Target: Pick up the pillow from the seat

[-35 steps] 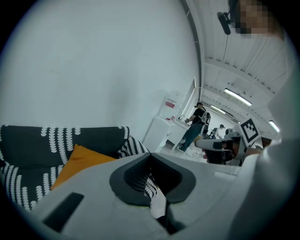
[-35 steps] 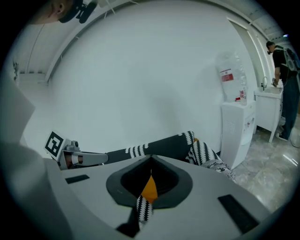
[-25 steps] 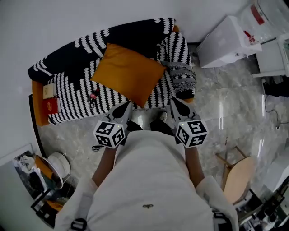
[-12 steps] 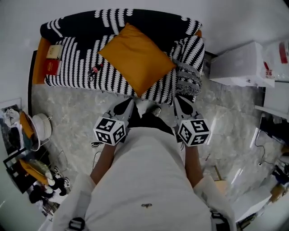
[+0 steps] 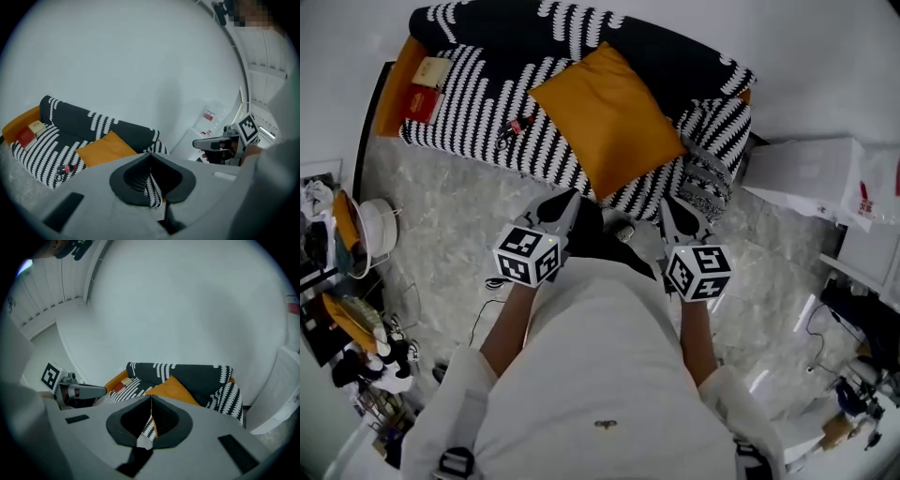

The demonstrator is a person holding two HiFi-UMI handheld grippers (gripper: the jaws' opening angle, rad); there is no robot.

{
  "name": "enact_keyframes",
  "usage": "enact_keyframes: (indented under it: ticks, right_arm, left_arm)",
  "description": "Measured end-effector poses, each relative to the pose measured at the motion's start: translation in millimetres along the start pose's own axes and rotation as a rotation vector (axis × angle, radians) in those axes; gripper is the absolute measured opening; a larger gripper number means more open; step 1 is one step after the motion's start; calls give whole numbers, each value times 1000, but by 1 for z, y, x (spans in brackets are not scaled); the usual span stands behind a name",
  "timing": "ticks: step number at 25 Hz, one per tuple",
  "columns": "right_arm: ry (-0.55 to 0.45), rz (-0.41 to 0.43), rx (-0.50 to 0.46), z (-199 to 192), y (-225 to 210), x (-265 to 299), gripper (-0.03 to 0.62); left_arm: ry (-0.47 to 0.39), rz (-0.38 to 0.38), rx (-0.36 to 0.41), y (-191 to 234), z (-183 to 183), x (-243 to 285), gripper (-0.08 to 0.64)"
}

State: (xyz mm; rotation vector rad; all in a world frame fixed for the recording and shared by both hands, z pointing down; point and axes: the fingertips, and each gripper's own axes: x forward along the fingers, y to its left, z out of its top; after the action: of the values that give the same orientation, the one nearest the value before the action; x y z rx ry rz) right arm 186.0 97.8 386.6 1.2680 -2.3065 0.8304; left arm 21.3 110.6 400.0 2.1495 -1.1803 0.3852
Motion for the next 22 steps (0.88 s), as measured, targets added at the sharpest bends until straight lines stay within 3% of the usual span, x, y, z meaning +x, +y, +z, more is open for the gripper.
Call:
enact_keyframes:
  ticks: [7, 11, 18, 22]
  right_arm:
    - [10, -6, -62, 39, 19, 47, 8]
    - [37, -12, -87, 54, 31, 79, 8]
    - [115, -7, -123, 58, 45, 124, 8]
    - [189, 6, -149, 46, 35, 148, 8]
  left_arm:
    - [-20, -36, -38, 45, 28, 12, 11]
    - [12, -106, -71, 60, 32, 23, 11]
    - [90, -165, -82, 84, 28, 41, 12]
    - [132, -191, -150, 95, 17, 54, 12]
